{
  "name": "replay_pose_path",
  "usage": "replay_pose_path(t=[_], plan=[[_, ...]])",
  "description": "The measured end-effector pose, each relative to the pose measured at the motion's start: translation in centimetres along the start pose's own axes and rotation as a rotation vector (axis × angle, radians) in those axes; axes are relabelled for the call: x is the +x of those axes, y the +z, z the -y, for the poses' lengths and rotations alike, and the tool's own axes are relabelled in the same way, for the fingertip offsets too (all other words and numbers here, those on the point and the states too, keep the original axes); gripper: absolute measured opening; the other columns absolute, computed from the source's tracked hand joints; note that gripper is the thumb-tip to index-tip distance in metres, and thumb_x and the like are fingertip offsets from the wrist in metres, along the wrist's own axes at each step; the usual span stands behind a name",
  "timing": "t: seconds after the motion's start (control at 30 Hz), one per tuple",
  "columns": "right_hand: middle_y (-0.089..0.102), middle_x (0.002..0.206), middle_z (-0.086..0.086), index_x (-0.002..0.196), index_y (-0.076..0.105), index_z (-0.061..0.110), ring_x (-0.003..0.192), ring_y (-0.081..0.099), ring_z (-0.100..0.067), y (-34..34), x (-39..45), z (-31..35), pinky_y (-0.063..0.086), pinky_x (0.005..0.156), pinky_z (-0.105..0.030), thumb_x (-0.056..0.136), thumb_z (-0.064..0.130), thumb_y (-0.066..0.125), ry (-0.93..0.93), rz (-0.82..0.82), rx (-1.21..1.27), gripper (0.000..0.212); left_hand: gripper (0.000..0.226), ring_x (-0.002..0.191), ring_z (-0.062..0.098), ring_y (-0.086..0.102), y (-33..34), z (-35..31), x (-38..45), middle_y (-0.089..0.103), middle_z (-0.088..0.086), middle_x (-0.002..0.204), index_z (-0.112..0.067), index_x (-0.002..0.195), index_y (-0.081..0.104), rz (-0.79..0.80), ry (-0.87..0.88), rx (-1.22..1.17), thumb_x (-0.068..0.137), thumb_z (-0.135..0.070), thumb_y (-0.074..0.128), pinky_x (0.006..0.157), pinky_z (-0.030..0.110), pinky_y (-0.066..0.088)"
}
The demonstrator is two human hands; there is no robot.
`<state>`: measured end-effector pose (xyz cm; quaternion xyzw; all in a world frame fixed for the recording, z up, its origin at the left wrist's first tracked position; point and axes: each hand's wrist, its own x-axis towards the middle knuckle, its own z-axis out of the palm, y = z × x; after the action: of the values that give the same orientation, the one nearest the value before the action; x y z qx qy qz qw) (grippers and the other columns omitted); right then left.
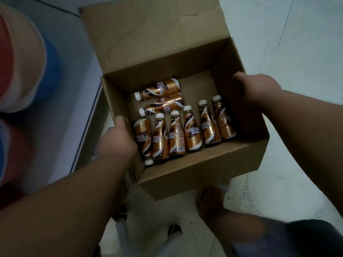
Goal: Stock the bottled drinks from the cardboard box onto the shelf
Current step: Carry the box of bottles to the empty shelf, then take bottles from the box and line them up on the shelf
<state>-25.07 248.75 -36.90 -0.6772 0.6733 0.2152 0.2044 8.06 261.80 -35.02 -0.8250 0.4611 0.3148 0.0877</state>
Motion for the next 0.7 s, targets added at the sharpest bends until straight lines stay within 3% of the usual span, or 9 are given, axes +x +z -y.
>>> replay_pose_path(t=[0.2, 0.3, 0.37, 0.47, 0.53, 0.6, 0.7], plan=[[0.059, 0.116, -0.022, 0.141, 0.033, 0.031, 0.100, 0.059, -0.042, 5.6, 2.5, -0.2, 0.046, 0.070, -0.039, 0.083, 0.013, 0.068, 0.019, -0.097, -0.026, 0.070, 0.055, 0.079, 0.027, 0.061, 5.0, 1.8, 3.8, 0.054, 0.004, 0.088, -0.037, 0.123, 0.031, -0.035, 0.070, 0.010, 0.083, -0.012, 0.061, 0.067, 0.050, 0.058], [0.056, 0.117, -0.025, 0.146, 0.027, 0.027, 0.101, 0.057, -0.042, 4.8, 1.3, 0.8, 0.048, 0.074, -0.045, 0.091, 0.009, 0.053, 0.065, -0.051, -0.095, 0.064, 0.051, 0.074, 0.024, 0.060, 4.2, 1.8, 3.4, 0.053, 0.004, 0.083, -0.029, 0.124, 0.035, -0.015, 0.122, 0.079, 0.084, -0.015, 0.063, 0.066, 0.046, 0.058], [0.056, 0.116, -0.024, 0.148, 0.022, 0.026, 0.100, 0.058, -0.040, 3.9, -0.9, 2.8, 0.049, 0.071, -0.048, 0.089, 0.010, 0.057, 0.145, 0.009, -0.198, 0.069, 0.048, 0.069, 0.022, 0.058, 2.9, 1.5, 2.8, 0.052, 0.004, 0.080, -0.025, 0.124, 0.036, 0.014, 0.154, 0.214, 0.084, -0.021, 0.062, 0.063, 0.043, 0.057], [0.061, 0.101, -0.018, 0.137, 0.039, 0.015, 0.085, 0.062, -0.034, 3.7, -4.5, 5.7, 0.046, 0.055, -0.040, 0.084, 0.012, 0.066, 0.219, 0.015, -0.333, 0.059, 0.042, 0.065, 0.021, 0.056, 1.6, 0.6, 1.3, 0.054, 0.006, 0.080, -0.021, 0.123, 0.039, -0.023, 0.208, 0.308, 0.087, -0.029, 0.060, 0.055, 0.038, 0.050], [0.059, 0.087, -0.013, 0.127, 0.048, 0.010, 0.070, 0.059, -0.028, 4.7, -5.5, 7.5, 0.042, 0.046, -0.036, 0.084, 0.013, 0.066, 0.168, 0.001, -0.336, 0.046, 0.046, 0.070, 0.020, 0.059, 2.1, -0.5, 0.8, 0.057, 0.004, 0.083, -0.022, 0.129, 0.039, -0.052, 0.294, 0.302, 0.088, -0.032, 0.059, 0.060, 0.039, 0.055], [0.058, 0.086, -0.009, 0.124, 0.051, 0.012, 0.069, 0.058, -0.024, 6.1, -5.2, 9.5, 0.047, 0.050, -0.036, 0.084, 0.017, 0.066, 0.086, 0.016, -0.248, 0.042, 0.049, 0.076, 0.018, 0.060, 3.1, -1.8, 0.9, 0.057, 0.000, 0.087, -0.024, 0.133, 0.040, -0.024, 0.368, 0.252, 0.089, -0.032, 0.058, 0.065, 0.039, 0.057], [0.061, 0.107, -0.009, 0.124, 0.054, 0.020, 0.084, 0.059, -0.025, 8.8, -3.2, 10.9, 0.054, 0.068, -0.042, 0.088, 0.022, 0.062, 0.074, 0.085, -0.036, 0.037, 0.048, 0.082, 0.016, 0.061, 5.1, -3.6, 2.8, 0.062, -0.001, 0.098, -0.028, 0.135, 0.042, 0.106, 0.379, 0.142, 0.089, -0.031, 0.058, 0.069, 0.037, 0.058]])
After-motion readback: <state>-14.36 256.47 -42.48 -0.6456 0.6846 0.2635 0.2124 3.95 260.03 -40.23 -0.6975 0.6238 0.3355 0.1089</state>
